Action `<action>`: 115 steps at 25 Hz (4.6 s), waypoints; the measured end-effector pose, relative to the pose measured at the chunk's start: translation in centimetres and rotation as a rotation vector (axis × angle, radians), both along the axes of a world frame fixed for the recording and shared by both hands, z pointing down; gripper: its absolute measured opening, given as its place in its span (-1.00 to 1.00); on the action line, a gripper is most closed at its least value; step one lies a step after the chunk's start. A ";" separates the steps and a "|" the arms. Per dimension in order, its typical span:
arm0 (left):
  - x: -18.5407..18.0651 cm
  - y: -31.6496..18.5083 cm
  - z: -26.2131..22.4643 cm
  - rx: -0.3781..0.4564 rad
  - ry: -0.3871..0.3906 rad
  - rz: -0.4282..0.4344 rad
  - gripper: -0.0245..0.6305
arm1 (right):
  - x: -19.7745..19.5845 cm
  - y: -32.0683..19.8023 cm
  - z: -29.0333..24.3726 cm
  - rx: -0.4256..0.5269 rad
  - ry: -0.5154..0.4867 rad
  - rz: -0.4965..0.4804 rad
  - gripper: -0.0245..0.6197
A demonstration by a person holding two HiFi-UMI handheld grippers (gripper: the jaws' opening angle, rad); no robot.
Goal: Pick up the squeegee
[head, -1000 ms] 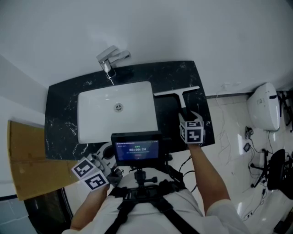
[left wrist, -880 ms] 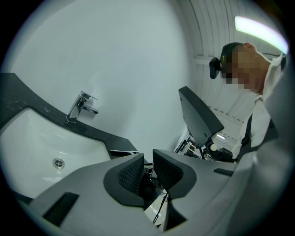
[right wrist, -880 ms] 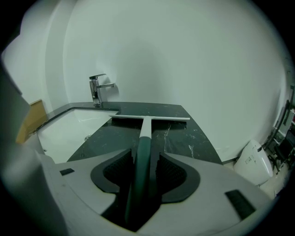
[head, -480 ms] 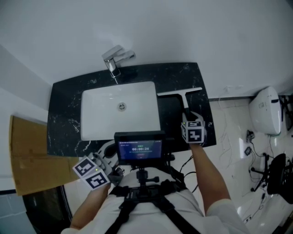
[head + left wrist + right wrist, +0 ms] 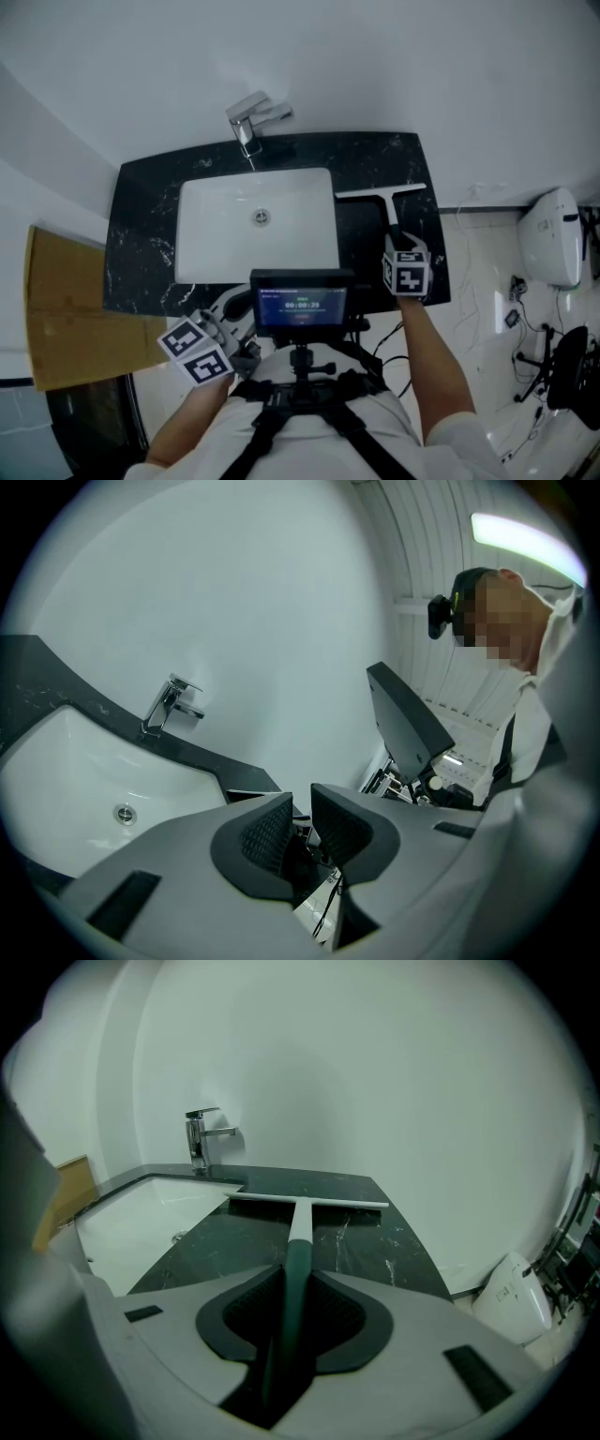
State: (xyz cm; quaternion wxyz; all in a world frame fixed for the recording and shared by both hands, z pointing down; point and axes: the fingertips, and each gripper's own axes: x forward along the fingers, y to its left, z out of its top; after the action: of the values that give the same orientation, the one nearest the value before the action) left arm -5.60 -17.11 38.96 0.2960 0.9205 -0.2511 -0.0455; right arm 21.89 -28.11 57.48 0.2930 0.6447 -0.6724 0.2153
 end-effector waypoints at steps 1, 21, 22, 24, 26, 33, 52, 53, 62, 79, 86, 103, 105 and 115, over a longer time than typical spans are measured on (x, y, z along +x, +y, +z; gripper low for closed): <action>0.0 0.0 0.0 0.000 0.000 0.000 -0.75 | -0.2 0.0 -0.1 0.000 -0.010 -0.006 -0.64; -0.1 0.0 -0.5 0.011 -0.002 -0.005 -0.75 | 0.3 -0.2 0.1 0.008 -0.010 0.014 -0.65; -0.2 -0.1 -0.5 0.012 -0.002 -0.006 -0.75 | 0.4 -0.2 0.1 0.006 -0.010 0.014 -0.66; -0.1 0.0 -0.6 0.016 -0.003 -0.007 -0.75 | 0.4 -0.3 0.0 0.003 -0.024 0.016 -0.66; -0.1 0.1 -0.7 0.019 -0.002 -0.007 -0.75 | 0.5 -0.2 -0.2 -0.002 -0.032 0.016 -0.66; -0.1 -0.1 -0.9 0.026 0.003 -0.017 -0.75 | 0.4 -0.3 -0.3 -0.015 -0.057 0.016 -0.66; -0.4 0.1 -1.1 0.031 0.014 -0.042 -0.75 | 1.4 -1.2 -1.9 0.006 -0.099 0.036 -0.66; -0.4 0.1 -1.1 0.031 0.015 -0.043 -0.75 | 1.4 -1.2 -2.1 0.007 -0.100 0.036 -0.66; -0.3 0.2 -0.8 0.026 0.024 -0.038 -0.75 | 1.7 -1.5 -5.0 0.036 -0.098 0.038 -0.66; -0.2 0.2 -1.1 0.038 0.032 -0.021 -0.75 | 1.4 -2.6 -12.1 0.108 -0.098 0.022 -0.66; -0.2 0.1 -1.1 0.039 0.032 -0.018 -0.75 | 1.1 -3.0 -14.2 0.132 -0.095 0.015 -0.66; -0.3 -0.2 -1.0 0.039 0.037 -0.002 -0.75 | 1.9 -2.2 -16.6 0.129 -0.086 0.033 -0.66; -0.2 -0.3 -1.0 0.039 0.036 0.003 -0.75 | 2.0 -2.1 -16.7 0.129 -0.083 0.035 -0.66; -0.2 -0.5 -0.9 0.018 0.033 0.029 -0.75 | 2.8 -1.9 -18.2 0.130 -0.091 0.048 -0.66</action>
State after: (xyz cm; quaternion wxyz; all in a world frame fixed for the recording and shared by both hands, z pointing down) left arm -5.84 -17.65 38.11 0.2926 0.9257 -0.2323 -0.0586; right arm 24.74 -29.97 39.29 0.2146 0.6679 -0.6818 0.2072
